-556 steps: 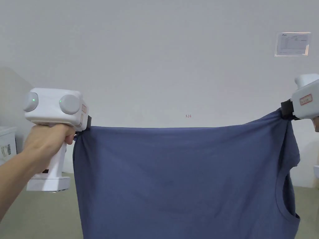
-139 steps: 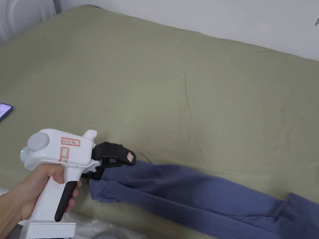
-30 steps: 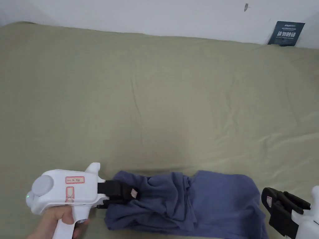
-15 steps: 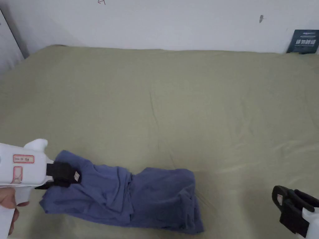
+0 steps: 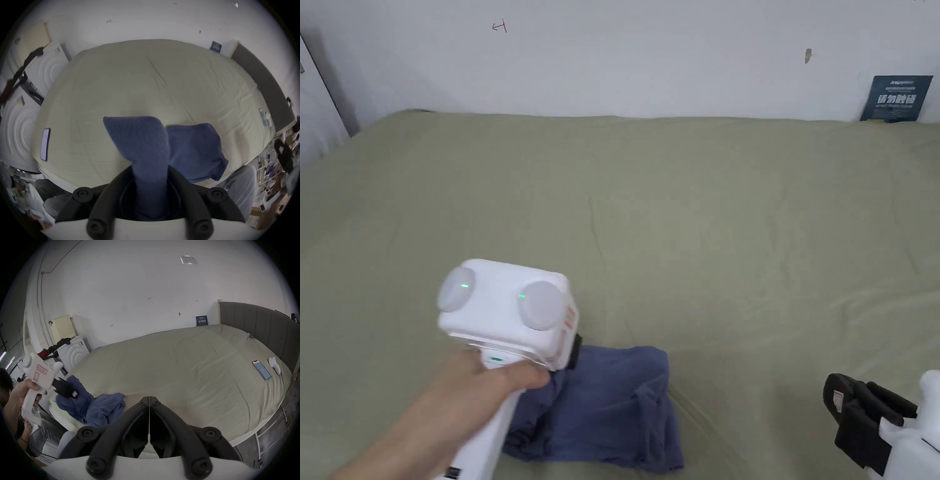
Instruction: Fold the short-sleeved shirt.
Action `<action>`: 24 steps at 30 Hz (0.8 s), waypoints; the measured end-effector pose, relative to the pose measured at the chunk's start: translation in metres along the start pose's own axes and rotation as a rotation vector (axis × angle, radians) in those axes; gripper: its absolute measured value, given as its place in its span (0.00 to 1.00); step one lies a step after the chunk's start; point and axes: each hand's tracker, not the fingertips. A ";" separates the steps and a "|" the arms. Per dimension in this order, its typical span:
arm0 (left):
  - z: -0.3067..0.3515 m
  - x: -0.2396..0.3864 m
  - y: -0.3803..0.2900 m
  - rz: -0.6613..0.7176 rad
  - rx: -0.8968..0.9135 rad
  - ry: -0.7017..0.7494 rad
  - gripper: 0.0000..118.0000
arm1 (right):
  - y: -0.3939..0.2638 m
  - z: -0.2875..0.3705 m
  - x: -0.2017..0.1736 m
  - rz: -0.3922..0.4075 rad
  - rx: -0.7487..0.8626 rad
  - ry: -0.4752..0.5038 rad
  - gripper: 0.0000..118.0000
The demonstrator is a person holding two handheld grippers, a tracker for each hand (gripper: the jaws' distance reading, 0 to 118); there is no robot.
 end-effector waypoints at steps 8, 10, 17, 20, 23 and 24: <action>-0.053 0.080 0.008 -0.020 -0.051 -0.166 0.97 | -0.005 0.006 0.021 -0.053 -0.006 -0.040 0.02; -0.042 0.074 0.009 0.010 0.000 -0.236 0.94 | -0.006 0.010 0.027 -0.059 -0.006 -0.046 0.02; 0.019 -0.021 -0.006 0.173 0.203 -0.447 0.61 | -0.008 0.007 0.038 -0.092 -0.027 -0.067 0.02; -0.004 -0.061 -0.019 0.245 0.178 -0.553 0.00 | -0.008 0.002 0.037 -0.107 -0.030 -0.062 0.02; -0.043 -0.065 -0.024 0.310 0.108 -0.734 0.00 | -0.007 -0.005 0.037 -0.122 -0.044 -0.055 0.02; -0.059 -0.059 -0.026 0.325 0.066 -0.780 0.00 | -0.007 -0.006 0.035 -0.129 -0.049 -0.052 0.02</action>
